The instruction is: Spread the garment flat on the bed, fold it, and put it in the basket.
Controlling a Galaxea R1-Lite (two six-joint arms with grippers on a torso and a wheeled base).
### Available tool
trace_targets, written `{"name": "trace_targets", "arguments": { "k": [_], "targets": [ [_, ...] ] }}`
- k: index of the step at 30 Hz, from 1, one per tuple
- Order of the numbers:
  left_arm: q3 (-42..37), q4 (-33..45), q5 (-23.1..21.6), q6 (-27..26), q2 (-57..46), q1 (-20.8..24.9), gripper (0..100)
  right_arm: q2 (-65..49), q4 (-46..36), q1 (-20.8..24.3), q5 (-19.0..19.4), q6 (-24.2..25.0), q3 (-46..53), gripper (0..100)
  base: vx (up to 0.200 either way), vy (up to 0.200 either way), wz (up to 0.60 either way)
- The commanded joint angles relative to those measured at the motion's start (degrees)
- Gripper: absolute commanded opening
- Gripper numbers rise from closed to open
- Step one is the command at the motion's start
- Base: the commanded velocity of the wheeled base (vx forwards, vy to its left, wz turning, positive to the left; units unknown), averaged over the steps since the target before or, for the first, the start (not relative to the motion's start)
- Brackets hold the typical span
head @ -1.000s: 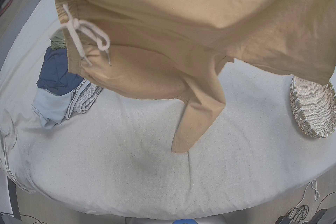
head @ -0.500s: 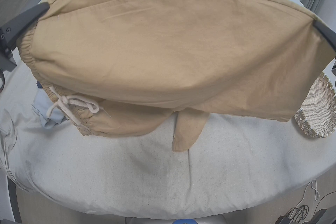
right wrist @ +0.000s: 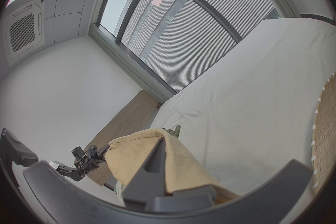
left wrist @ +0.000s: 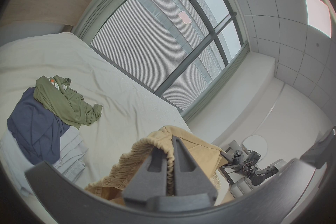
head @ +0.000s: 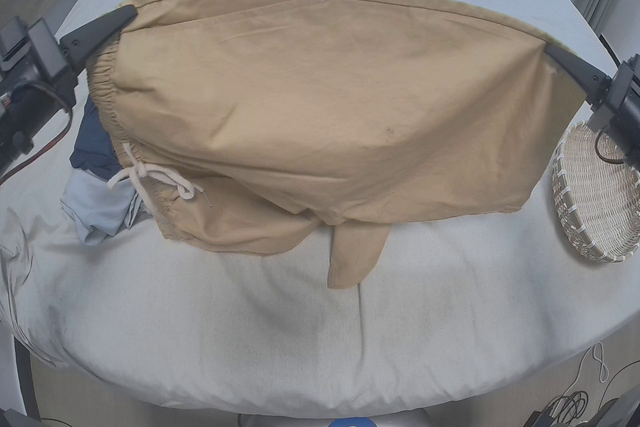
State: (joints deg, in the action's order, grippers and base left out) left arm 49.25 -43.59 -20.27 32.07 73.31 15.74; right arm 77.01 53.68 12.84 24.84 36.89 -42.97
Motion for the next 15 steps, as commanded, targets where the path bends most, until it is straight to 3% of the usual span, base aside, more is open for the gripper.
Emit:
{"name": "trace_targets", "arguments": {
  "k": [1, 8, 15],
  "targets": [
    [5.15, -3.96, -0.03, 0.01, 11.5, -0.88, 0, 10.0, 3.28, -2.29, 0.03, 0.11, -5.19, 0, 0.0, 0.0, 0.0],
    [13.06, -8.88, 0.23, 0.18, 21.52, -0.97, 0, 17.12, 4.68, -3.17, 0.03, 0.11, -12.66, 0, 0.0, 0.0, 0.0],
    [25.9, -12.74, 0.5, 0.18, 33.82, -1.06, 0, 26.88, 4.6, -4.05, -0.15, 0.11, -24.88, 0, 0.0, 0.0, 0.0]
  ]
}}
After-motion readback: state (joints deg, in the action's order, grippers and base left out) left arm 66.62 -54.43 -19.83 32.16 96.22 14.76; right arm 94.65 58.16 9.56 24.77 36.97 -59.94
